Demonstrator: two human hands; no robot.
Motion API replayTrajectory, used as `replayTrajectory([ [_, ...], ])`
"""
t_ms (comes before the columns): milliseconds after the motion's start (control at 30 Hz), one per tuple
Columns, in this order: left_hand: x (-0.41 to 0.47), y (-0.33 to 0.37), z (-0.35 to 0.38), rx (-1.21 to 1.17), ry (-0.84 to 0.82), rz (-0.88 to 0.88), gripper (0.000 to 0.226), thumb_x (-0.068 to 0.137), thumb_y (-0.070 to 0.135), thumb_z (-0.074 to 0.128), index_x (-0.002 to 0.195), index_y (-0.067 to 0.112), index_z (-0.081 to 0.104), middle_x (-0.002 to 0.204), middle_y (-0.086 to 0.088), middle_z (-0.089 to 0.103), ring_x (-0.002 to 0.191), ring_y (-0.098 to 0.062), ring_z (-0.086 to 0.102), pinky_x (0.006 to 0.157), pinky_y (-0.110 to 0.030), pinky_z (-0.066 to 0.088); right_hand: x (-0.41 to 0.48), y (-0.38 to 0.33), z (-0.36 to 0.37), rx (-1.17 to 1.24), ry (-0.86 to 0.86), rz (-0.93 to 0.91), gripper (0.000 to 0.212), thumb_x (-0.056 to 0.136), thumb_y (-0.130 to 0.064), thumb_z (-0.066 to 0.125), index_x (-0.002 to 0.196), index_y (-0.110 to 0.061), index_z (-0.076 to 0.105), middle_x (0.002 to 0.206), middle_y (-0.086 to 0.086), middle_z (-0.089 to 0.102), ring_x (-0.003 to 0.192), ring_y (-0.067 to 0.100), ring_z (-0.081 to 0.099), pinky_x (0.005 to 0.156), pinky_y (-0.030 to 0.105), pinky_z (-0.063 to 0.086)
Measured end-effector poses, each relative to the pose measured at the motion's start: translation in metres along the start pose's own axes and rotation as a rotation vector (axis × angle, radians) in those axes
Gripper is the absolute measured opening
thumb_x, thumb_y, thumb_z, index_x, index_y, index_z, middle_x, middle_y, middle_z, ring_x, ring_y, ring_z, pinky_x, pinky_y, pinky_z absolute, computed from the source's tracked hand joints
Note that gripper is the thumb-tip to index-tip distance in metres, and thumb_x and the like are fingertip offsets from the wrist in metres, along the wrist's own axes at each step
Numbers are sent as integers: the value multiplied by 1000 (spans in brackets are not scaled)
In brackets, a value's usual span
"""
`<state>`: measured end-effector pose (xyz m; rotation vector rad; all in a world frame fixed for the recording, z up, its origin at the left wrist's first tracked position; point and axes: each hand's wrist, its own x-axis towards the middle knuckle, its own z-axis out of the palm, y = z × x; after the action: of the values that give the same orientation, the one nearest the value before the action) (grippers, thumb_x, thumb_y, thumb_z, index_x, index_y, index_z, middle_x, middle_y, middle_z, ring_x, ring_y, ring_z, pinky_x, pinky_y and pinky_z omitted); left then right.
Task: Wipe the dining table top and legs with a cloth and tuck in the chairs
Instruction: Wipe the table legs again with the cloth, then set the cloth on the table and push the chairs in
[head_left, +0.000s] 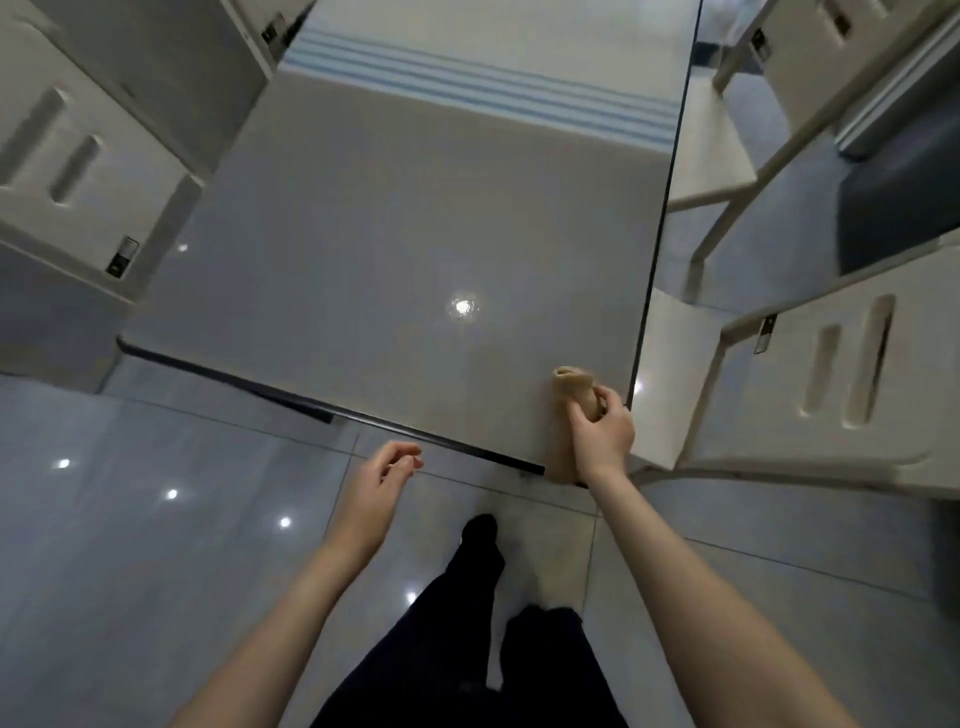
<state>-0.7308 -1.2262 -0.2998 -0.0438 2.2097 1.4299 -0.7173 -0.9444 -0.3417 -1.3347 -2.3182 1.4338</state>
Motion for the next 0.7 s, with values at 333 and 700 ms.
replayTrajectory([
  [333, 0, 30, 14, 40, -79, 34, 30, 88, 38, 43, 104, 23, 63, 97, 6, 68, 95, -3, 63, 88, -28, 49, -23, 2, -60, 81, -35, -94, 30, 95, -32, 58, 121, -17, 59, 116, 1, 58, 99, 12, 59, 86, 25, 51],
  [700, -15, 82, 132, 112, -439, 199, 22, 93, 25, 46, 97, 14, 65, 89, -8, 69, 82, -8, 64, 75, -20, 49, -160, 125, -202, 451, 327, 149, 12, 97, -11, 53, 101, -13, 65, 86, 6, 67, 81, 19, 64, 76, 29, 54],
])
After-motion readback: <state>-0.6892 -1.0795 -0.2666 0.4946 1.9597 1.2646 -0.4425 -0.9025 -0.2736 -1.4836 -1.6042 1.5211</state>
